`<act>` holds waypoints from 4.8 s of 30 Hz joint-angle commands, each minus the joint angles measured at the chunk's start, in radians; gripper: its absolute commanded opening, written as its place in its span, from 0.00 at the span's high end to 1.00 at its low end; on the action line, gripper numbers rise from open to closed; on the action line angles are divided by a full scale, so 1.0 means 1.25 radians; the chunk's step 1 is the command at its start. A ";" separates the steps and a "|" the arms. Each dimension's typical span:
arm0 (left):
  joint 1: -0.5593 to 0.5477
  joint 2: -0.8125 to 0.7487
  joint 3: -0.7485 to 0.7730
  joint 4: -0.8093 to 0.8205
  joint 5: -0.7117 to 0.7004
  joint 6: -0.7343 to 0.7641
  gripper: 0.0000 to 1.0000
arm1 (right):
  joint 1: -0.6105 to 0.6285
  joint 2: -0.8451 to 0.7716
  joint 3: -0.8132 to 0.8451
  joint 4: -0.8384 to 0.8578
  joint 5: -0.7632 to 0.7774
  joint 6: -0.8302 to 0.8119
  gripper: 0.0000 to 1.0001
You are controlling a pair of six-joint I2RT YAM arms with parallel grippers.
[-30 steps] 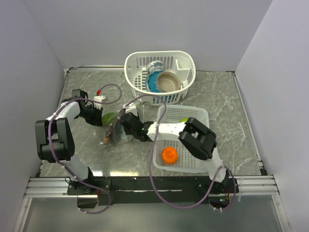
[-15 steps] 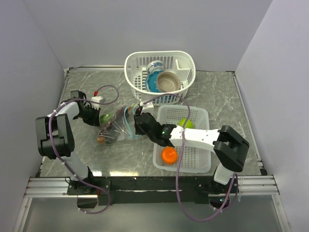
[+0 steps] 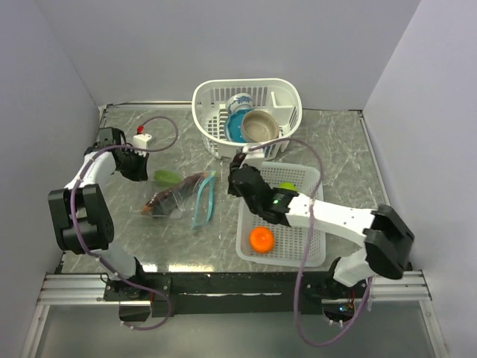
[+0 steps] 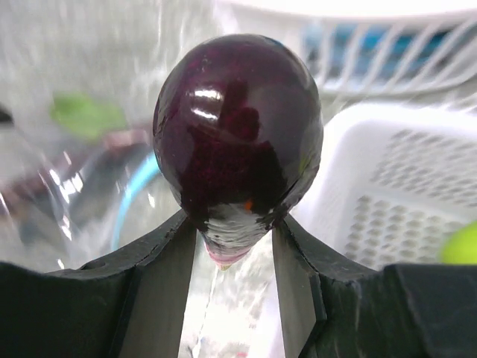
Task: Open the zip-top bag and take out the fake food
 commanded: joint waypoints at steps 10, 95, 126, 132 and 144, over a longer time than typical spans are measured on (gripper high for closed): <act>0.003 -0.075 0.070 -0.015 0.059 -0.053 0.73 | -0.048 -0.250 -0.142 -0.245 0.288 0.168 0.34; -0.174 0.113 -0.023 0.132 -0.165 0.024 0.99 | 0.032 -0.030 -0.102 0.105 0.021 -0.196 0.10; -0.154 0.110 -0.016 0.116 -0.131 0.022 0.99 | 0.120 0.448 0.183 0.347 -0.297 -0.384 0.33; -0.154 0.108 -0.027 0.118 -0.135 0.034 0.99 | 0.111 0.505 0.236 0.369 -0.309 -0.439 0.01; -0.153 0.106 -0.004 0.101 -0.118 0.039 0.99 | 0.099 0.598 0.313 0.381 -0.438 -0.487 0.00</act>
